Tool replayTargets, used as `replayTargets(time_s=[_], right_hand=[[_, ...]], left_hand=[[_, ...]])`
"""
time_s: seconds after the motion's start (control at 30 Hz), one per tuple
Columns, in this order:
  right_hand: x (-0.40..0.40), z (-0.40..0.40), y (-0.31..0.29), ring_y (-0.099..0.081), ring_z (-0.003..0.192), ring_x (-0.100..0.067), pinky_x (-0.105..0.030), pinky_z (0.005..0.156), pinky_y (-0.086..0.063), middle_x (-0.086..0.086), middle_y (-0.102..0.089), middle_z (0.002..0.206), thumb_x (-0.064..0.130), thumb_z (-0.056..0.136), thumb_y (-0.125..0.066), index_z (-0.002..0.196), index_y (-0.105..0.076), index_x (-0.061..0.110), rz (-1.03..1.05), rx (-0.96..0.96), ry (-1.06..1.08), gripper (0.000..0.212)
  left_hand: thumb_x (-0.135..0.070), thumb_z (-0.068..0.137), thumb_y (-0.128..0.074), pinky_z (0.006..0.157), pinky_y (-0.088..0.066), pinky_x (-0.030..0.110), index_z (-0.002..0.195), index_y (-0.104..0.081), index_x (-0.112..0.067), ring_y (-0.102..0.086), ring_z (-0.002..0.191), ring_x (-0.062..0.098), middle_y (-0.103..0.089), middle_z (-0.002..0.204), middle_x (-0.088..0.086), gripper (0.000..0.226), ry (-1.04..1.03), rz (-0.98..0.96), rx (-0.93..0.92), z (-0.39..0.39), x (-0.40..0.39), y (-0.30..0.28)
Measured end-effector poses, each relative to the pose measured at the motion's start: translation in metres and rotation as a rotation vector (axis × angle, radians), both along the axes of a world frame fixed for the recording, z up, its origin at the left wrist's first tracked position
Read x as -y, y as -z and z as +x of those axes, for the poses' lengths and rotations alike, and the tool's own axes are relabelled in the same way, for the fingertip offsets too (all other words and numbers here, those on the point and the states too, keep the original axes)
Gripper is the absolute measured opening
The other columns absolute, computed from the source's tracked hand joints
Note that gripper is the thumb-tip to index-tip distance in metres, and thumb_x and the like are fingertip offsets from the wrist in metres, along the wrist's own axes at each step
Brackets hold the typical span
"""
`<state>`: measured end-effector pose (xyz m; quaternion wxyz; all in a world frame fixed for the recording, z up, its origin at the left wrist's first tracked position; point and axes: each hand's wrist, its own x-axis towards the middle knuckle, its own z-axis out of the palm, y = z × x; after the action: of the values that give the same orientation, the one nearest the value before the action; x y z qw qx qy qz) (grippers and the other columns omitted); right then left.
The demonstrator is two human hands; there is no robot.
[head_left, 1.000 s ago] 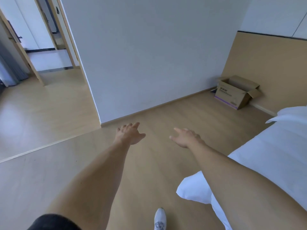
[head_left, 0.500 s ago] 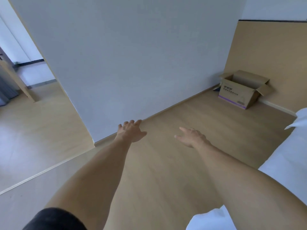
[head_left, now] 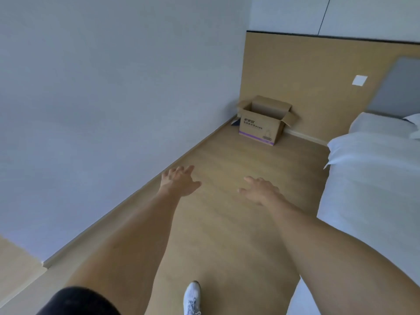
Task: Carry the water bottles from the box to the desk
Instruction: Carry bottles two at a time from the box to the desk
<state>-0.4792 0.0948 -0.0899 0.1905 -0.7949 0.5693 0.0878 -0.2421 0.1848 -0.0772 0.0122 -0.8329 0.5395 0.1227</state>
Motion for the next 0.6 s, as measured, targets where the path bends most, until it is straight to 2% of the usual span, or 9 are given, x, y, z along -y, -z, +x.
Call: replayTargets(time_s=[0.2,0.4,0.6], right_hand=[[0.101,0.04,-0.007,-0.04,0.138,-0.033,-0.046,0.109,-0.034,-0.011,-0.04,0.151,0.065,0.092,-0.044,0.152,-0.031,0.035,-0.004,-0.073,0.148,0.068],[0.174,0.076,-0.018,-0.04,0.138,-0.035,-0.046,0.112,-0.036,-0.015,-0.039,0.152,0.06,0.096,-0.042,0.154,-0.028,0.03,-0.001,-0.088,0.208,0.066],[0.24,0.084,-0.024,-0.034,0.142,-0.031,-0.046,0.112,-0.034,-0.008,-0.034,0.156,0.059,0.098,-0.039,0.155,-0.025,0.034,0.017,-0.088,0.288,0.064]], left_hand=[[-0.061,0.095,-0.045,0.112,-0.028,0.047,0.156,-0.027,-0.032,-0.036,0.143,0.029,-0.039,0.156,0.004,0.07,0.139,-0.014,-0.071,0.044,0.135,0.001],[-0.061,0.097,-0.043,0.113,-0.03,0.047,0.156,-0.028,-0.033,-0.036,0.142,0.03,-0.04,0.155,0.005,0.067,0.252,-0.011,-0.096,0.07,0.242,-0.003],[-0.061,0.097,-0.042,0.113,-0.029,0.048,0.156,-0.027,-0.034,-0.037,0.142,0.03,-0.039,0.155,0.005,0.067,0.333,0.017,-0.096,0.079,0.335,0.009]])
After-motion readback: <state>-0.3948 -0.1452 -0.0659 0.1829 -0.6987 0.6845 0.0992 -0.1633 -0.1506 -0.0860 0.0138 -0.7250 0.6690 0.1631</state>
